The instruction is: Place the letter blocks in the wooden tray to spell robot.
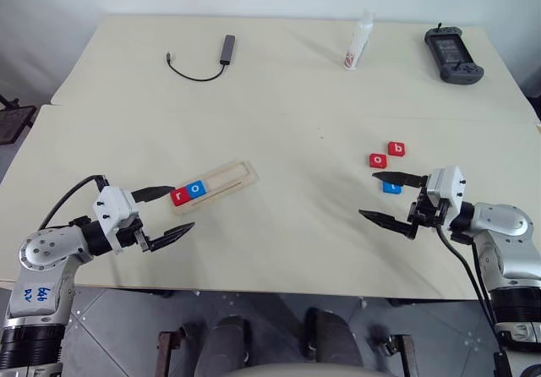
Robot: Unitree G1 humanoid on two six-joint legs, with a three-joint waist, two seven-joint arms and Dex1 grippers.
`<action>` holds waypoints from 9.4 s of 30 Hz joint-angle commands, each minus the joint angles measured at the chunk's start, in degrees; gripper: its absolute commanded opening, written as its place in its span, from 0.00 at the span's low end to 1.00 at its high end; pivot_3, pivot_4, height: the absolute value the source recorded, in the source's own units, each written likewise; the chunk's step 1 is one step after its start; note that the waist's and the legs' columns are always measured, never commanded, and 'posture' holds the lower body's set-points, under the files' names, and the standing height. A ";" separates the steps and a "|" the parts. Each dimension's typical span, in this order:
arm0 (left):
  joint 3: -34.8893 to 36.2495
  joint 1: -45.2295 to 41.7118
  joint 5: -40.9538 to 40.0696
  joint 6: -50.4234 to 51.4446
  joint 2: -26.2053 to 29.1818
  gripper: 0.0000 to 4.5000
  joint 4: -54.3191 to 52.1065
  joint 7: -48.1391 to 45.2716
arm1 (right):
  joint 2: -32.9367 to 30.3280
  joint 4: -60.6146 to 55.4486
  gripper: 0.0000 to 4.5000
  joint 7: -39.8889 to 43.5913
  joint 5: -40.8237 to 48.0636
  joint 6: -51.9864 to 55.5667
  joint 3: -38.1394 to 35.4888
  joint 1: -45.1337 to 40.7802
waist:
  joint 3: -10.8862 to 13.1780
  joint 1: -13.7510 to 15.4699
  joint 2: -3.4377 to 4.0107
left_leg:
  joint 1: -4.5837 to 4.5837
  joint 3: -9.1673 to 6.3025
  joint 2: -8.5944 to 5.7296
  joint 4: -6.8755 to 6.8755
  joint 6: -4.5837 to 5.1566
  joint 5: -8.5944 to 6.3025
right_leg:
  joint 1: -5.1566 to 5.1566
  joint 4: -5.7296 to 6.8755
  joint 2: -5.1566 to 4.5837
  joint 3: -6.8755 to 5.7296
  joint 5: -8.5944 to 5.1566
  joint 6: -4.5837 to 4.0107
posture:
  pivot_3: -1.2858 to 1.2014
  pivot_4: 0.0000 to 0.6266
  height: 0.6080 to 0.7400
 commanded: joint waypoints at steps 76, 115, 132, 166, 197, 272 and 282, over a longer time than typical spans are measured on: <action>-27.11 -36.77 17.19 -9.38 -15.42 0.75 32.88 -14.91 | 0.05 -30.91 1.00 -12.81 7.48 15.21 -12.58 22.21 | 0.13 1.54 -0.07 | -0.07 0.09 -0.07 0.11 0.04 -0.08 | -0.01 -0.01 0.06 -0.01 0.04 0.06 | 0.52 0.24 1.00; -6.61 -8.09 -0.71 -2.25 -8.18 0.99 7.03 -6.18 | 0.84 -27.64 1.00 -43.48 4.58 37.27 -15.97 12.95 | 0.21 0.03 0.07 | 0.27 0.04 0.08 0.10 0.14 -0.10 | -0.05 0.15 0.08 0.56 0.08 0.13 | 0.52 0.24 1.00; -7.25 -0.92 -1.82 2.35 -10.36 0.99 -4.22 0.87 | -4.16 -14.21 1.00 -49.44 -2.24 69.93 0.79 -21.17 | 0.33 1.29 0.30 | -0.85 0.22 0.00 0.16 0.06 -0.10 | -0.89 0.08 0.07 0.14 0.06 0.00 | 0.52 0.24 1.00; -9.07 -4.55 -1.90 2.17 -9.74 1.00 -4.91 -1.25 | 8.37 14.56 0.63 -58.08 -11.14 60.08 -2.15 -35.82 | 0.32 -0.75 0.32 | -0.78 0.38 0.04 0.19 0.05 -0.06 | -0.94 0.24 0.09 0.27 0.06 0.00 | 0.52 0.24 1.00; -14.27 -14.97 -1.33 0.08 -12.39 1.00 5.39 -8.95 | 25.24 -56.32 0.49 -66.06 -2.51 96.52 -15.83 -1.01 | 0.27 -0.18 0.27 | -0.62 0.49 0.02 0.21 0.04 -0.06 | -0.97 0.38 0.12 0.51 0.06 0.01 | 0.52 0.24 1.00; -12.69 -4.06 -1.78 -0.14 -9.59 1.00 -7.83 -3.68 | 3.27 -11.66 0.78 -1.20 -16.88 35.16 28.84 -29.27 | 0.24 -0.14 -0.13 | -0.67 0.53 0.01 0.36 0.10 -0.06 | -0.93 0.28 0.10 0.52 0.15 0.13 | 0.52 0.24 1.00; -13.36 -5.00 -1.65 -0.04 -10.00 1.00 -7.31 -3.65 | -2.42 -18.69 0.99 -0.40 -12.89 36.59 22.87 -24.04 | 0.24 0.00 -0.14 | -0.67 0.53 0.01 0.35 0.10 -0.06 | -0.92 0.28 0.10 0.52 0.15 0.13 | 0.52 0.24 1.00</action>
